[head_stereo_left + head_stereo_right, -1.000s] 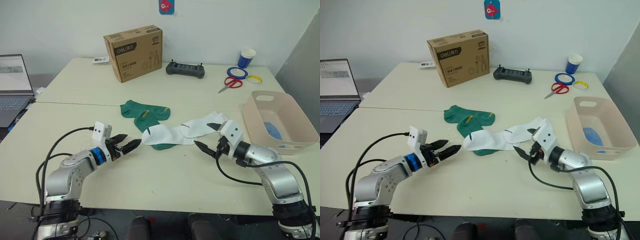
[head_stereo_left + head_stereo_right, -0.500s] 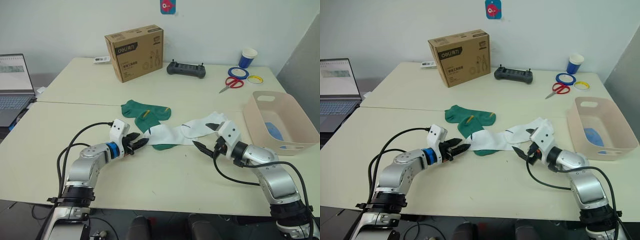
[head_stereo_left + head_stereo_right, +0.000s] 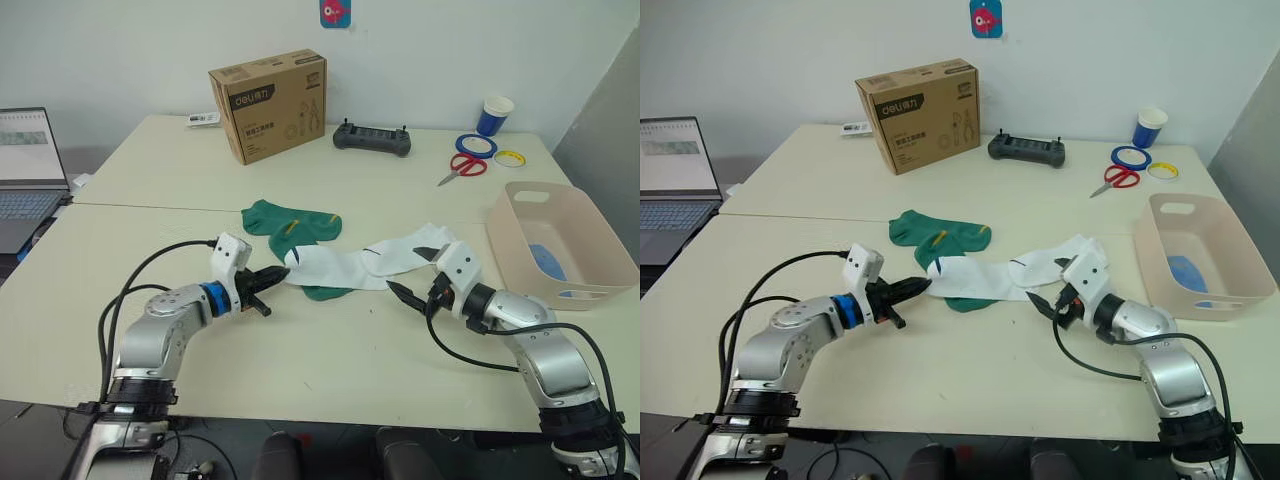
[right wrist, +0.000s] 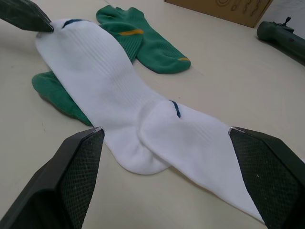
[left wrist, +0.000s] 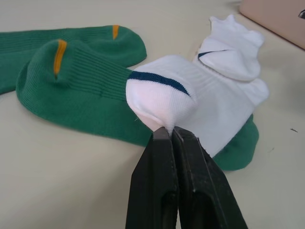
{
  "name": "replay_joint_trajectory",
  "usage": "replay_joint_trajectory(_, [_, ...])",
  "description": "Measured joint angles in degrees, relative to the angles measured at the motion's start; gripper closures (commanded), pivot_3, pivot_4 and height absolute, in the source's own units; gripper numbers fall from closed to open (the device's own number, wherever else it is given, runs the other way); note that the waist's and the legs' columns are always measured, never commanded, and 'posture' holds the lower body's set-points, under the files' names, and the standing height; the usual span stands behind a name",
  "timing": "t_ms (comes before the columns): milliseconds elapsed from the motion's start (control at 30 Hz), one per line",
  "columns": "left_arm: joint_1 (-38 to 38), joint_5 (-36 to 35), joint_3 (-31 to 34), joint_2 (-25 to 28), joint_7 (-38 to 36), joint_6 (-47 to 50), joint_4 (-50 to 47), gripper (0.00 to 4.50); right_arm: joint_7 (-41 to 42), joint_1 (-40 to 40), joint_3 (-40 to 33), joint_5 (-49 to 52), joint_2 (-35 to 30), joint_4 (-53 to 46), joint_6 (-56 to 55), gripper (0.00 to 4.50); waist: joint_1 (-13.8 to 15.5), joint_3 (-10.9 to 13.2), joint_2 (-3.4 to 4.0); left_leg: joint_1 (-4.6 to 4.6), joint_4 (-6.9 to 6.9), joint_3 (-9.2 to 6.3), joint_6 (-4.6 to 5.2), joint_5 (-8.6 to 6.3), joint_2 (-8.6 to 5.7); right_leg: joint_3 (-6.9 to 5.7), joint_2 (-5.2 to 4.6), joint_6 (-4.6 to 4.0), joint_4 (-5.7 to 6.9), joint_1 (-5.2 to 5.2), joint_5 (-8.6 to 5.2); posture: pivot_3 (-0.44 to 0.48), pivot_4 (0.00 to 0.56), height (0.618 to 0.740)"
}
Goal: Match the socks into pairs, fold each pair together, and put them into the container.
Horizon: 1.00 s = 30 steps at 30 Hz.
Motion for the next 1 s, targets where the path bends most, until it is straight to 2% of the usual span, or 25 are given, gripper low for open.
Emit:
replay_joint_trajectory(233, [4.1,-7.1,1.3,3.8,-1.0,10.0,-10.9,4.46,5.4,0.4,1.9,0.1,-2.7,0.4,-0.9,0.0,-0.1,0.0,0.0,0.01,-0.01,-0.03,0.0,0.0,0.02,-0.02,0.01,0.07,0.0,-0.01,-0.05,0.0,0.15,0.74])
replay_joint_trajectory(433, [9.3,-14.5,5.0,7.5,0.3,19.5,-18.9,4.46,10.0,0.0,7.8,-4.5,-6.3,2.6,-9.4,0.0,-0.6,0.0,0.0,0.05,-0.02,-0.01,0.0,0.0,0.02,0.0,0.01,0.07,0.0,-0.02,-0.07,0.0,0.15,0.74])
replay_joint_trajectory(567, [11.0,-19.1,7.0,7.0,2.4,23.9,-21.3,4.46,10.1,-2.0,11.1,-6.5,-4.0,4.0,-12.2,0.0,-0.9,0.0,-0.02,0.05,0.0,-0.09,0.0,0.0,0.02,-0.04,0.01,0.04,0.04,-0.01,-0.04,0.0,0.15,0.74])
replay_joint_trajectory(767, [11.9,-21.9,8.1,7.1,4.0,25.2,-23.3,4.46,10.0,-5.5,13.5,-9.5,-2.6,9.5,-14.9,0.0,-1.0,0.0,-0.02,0.05,0.01,-0.04,0.0,0.0,0.01,0.0,0.0,0.03,0.0,0.0,-0.04,0.0,0.15,0.74])
replay_joint_trajectory(1000, [14.1,-25.5,8.8,8.2,4.1,26.4,-25.1,4.46,10.6,-7.8,13.5,-9.0,-0.1,12.9,-9.9,0.0,-1.0,0.0,-0.02,0.05,0.0,-0.07,0.0,0.0,0.02,-0.02,0.01,-0.01,0.02,-0.01,-0.04,0.0,0.15,0.74])
